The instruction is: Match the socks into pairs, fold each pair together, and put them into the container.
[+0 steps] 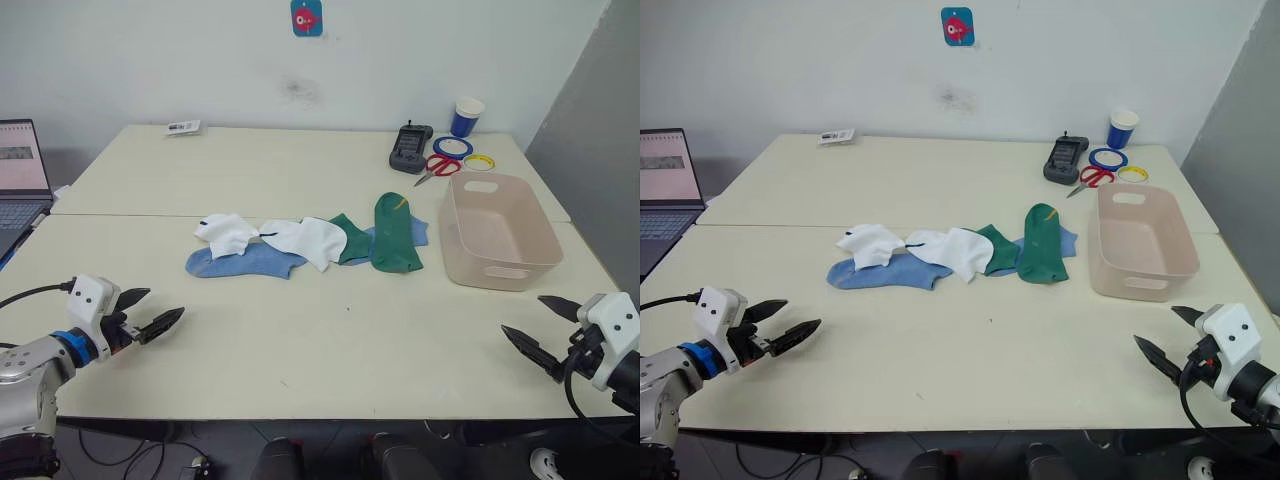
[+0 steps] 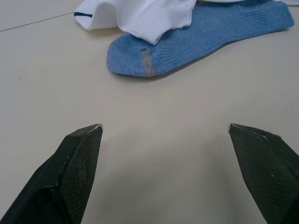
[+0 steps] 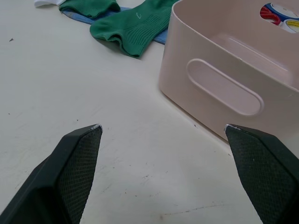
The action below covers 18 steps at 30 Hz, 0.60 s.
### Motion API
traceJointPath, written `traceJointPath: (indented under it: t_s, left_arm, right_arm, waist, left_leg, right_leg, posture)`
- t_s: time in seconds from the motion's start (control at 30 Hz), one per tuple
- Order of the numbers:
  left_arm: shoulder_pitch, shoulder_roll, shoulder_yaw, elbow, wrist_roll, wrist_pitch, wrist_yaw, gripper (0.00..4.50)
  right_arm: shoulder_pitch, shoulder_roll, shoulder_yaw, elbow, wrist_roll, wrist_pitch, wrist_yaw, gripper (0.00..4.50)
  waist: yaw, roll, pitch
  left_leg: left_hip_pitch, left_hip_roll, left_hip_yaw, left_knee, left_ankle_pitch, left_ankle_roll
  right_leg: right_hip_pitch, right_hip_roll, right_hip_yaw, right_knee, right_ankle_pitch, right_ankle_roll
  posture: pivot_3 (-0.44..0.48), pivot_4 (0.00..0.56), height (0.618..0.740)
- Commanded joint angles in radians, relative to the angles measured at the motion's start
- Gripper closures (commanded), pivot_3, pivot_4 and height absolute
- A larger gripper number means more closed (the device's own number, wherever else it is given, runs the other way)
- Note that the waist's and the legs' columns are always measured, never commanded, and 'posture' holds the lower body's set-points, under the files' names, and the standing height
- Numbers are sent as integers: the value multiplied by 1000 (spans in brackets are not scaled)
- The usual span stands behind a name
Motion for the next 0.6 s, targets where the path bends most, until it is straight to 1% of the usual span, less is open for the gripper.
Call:
traceJointPath:
  t_s: [0.03, 0.13, 0.23, 0.43, 0.53, 0.6]
  left_arm:
    - [-9, 19, 28, -25, -37, 8, -21, 25]
    - [-19, 19, 17, -51, -50, 22, -28, 25]
    - [-64, -1, -50, -176, -84, 104, -48, 25]
    - [-153, -52, -162, -280, -91, 168, -55, 25]
    - [-189, -82, -219, -328, -99, 200, -71, 25]
    - [-201, -88, -251, -366, -107, 220, -95, 25]
  right_arm:
    - [-23, -5, -4, -68, 33, 3, -1, 0]
    - [-46, -9, 29, -104, 45, 20, -5, 0]
    - [-138, -12, 118, -184, 90, 76, -30, 0]
    - [-250, -13, 255, -278, 119, 170, -72, 0]
    - [-319, -13, 354, -269, 39, 187, -126, 0]
    - [-381, -18, 438, -230, -64, 179, -172, 0]
  waist:
    - [0, 0, 0]
    - [0, 0, 0]
    - [0, 0, 0]
    - [2, 0, 0]
    - [2, 0, 0]
    - [-2, 0, 0]
  left_leg:
    - [0, 0, 0, 0, 0, 0]
    - [0, 0, 0, 0, 0, 0]
    - [0, 0, 0, 0, 0, 0]
    - [-1, -1, 0, 1, 0, 0]
    - [-1, -1, -1, 1, 0, 0]
    - [-1, -2, 0, 1, 0, 0]
  right_leg:
    - [0, 0, 0, 0, 0, 0]
    - [0, 0, 0, 0, 0, 0]
    - [0, 0, 0, 0, 0, 0]
    - [0, 1, 0, 0, 0, 0]
    - [0, 1, 0, 0, 0, 0]
    - [0, 2, 0, 0, 0, 0]
  posture:
    - [0, 150, 732]
    - [0, 150, 732]
    - [0, 150, 732]
    - [0, 150, 732]
    - [0, 150, 732]
    - [0, 150, 732]
